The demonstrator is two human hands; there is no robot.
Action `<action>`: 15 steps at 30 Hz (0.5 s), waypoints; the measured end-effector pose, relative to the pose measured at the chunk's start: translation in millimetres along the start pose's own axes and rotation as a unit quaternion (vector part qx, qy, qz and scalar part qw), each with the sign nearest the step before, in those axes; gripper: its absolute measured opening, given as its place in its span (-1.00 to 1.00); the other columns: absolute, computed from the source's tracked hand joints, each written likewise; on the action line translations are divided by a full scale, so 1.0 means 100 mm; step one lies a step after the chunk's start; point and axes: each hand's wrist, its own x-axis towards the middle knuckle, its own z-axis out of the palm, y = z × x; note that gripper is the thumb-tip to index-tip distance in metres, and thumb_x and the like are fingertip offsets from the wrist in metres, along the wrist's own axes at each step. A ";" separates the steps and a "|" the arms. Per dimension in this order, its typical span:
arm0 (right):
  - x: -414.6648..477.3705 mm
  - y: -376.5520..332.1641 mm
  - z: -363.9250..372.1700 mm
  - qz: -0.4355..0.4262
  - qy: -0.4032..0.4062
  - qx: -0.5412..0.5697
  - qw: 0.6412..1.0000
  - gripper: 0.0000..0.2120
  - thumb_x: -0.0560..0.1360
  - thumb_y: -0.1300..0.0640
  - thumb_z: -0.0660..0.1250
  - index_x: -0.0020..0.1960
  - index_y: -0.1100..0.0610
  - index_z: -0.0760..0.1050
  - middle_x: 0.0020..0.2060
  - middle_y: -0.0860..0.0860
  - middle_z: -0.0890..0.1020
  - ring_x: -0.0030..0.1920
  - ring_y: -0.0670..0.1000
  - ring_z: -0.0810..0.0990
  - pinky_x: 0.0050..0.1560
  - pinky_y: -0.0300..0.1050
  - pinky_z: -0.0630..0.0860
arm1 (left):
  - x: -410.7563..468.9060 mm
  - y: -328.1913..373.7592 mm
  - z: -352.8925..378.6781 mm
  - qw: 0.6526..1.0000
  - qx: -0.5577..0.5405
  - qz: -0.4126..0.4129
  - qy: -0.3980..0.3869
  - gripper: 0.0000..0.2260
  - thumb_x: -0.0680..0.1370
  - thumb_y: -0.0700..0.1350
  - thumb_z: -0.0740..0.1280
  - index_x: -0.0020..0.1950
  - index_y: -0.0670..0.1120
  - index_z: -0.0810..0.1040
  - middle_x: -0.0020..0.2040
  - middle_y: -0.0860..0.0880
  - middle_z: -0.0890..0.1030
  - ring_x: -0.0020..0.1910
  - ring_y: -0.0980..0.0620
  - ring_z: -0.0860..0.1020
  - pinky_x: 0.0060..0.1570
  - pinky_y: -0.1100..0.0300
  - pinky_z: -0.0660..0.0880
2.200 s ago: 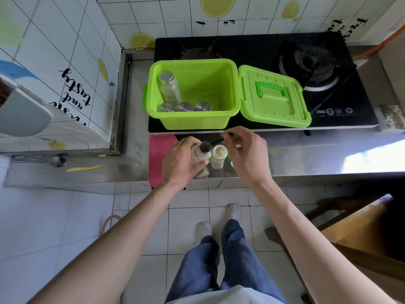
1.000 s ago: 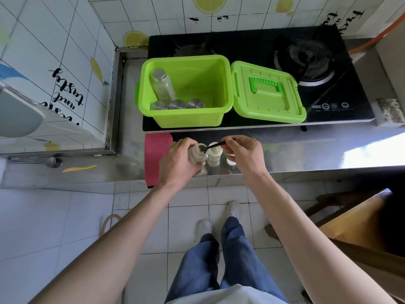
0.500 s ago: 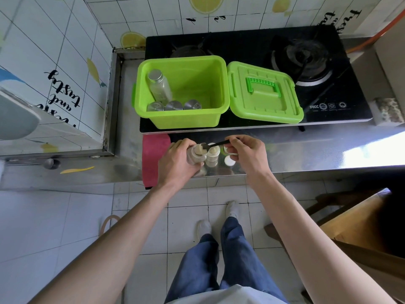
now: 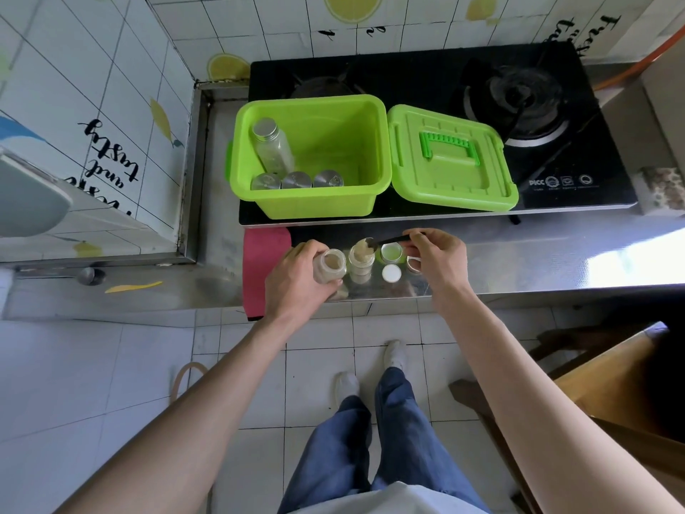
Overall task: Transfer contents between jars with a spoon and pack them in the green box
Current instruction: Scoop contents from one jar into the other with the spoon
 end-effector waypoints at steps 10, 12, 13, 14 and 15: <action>0.04 0.08 0.20 -0.175 0.009 -0.245 0.954 -0.86 0.59 0.12 0.34 -0.04 0.09 0.68 -0.23 -0.05 0.71 -0.15 0.03 0.67 -0.21 -0.19 0.50 | 0.01 -0.14 -0.06 1.000 -0.015 -0.019 0.007 -0.60 0.38 0.05 0.63 0.12 0.10 0.54 0.02 0.18 0.62 -0.01 0.11 0.57 -0.12 0.05 0.57; 0.02 0.10 0.24 -0.229 0.010 -0.295 0.928 -0.86 0.59 0.10 0.33 -0.05 0.06 0.67 -0.18 -0.06 0.71 -0.15 0.02 0.65 -0.19 -0.10 0.55 | 0.01 -0.16 -0.06 1.000 -0.016 -0.020 0.008 -0.60 0.37 0.05 0.63 0.11 0.10 0.54 0.01 0.17 0.62 -0.01 0.09 0.57 -0.12 0.03 0.57; 0.02 0.11 0.25 -0.259 0.008 -0.323 0.910 -0.86 0.59 0.10 0.32 -0.05 0.04 0.65 -0.15 -0.06 0.70 -0.15 0.03 0.64 -0.20 -0.06 0.56 | 0.01 -0.17 -0.06 1.000 -0.018 -0.021 0.008 -0.60 0.37 0.04 0.63 0.11 0.10 0.54 0.01 0.17 0.62 -0.01 0.09 0.57 -0.12 0.02 0.57; 0.00 0.12 0.27 -0.288 0.003 -0.351 0.891 -0.86 0.60 0.09 0.31 -0.05 0.03 0.64 -0.13 -0.06 0.68 -0.14 0.03 0.62 -0.23 -0.04 0.55 | 0.00 -0.18 -0.06 1.000 -0.020 -0.021 0.010 -0.60 0.36 0.04 0.63 0.10 0.10 0.54 0.00 0.17 0.62 -0.01 0.09 0.57 -0.12 0.02 0.56; -0.01 0.11 0.29 -0.314 -0.001 -0.378 0.871 -0.87 0.61 0.09 0.31 -0.06 0.02 0.63 -0.13 -0.07 0.66 -0.13 0.03 0.61 -0.27 -0.05 0.53 | 0.00 -0.19 -0.07 0.999 -0.021 -0.022 0.011 -0.60 0.36 0.03 0.63 0.10 0.10 0.54 0.00 0.17 0.63 -0.01 0.09 0.57 -0.12 0.02 0.56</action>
